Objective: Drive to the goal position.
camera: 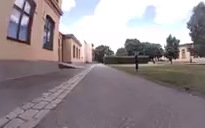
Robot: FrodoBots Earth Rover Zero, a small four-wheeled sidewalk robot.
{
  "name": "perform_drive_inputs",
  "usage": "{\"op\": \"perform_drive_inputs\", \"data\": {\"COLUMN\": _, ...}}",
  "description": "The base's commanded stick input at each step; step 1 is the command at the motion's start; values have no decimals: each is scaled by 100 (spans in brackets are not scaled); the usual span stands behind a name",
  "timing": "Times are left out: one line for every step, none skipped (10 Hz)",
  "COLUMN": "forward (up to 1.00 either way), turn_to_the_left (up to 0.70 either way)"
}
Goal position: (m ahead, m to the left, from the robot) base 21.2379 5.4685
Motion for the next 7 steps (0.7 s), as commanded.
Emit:
{"op": "perform_drive_inputs", "data": {"forward": 85, "turn_to_the_left": 1}}
{"op": "perform_drive_inputs", "data": {"forward": 85, "turn_to_the_left": 1}}
{"op": "perform_drive_inputs", "data": {"forward": 85, "turn_to_the_left": 1}}
{"op": "perform_drive_inputs", "data": {"forward": 85, "turn_to_the_left": 1}}
{"op": "perform_drive_inputs", "data": {"forward": 85, "turn_to_the_left": 1}}
{"op": "perform_drive_inputs", "data": {"forward": 85, "turn_to_the_left": 1}}
{"op": "perform_drive_inputs", "data": {"forward": 85, "turn_to_the_left": 1}}
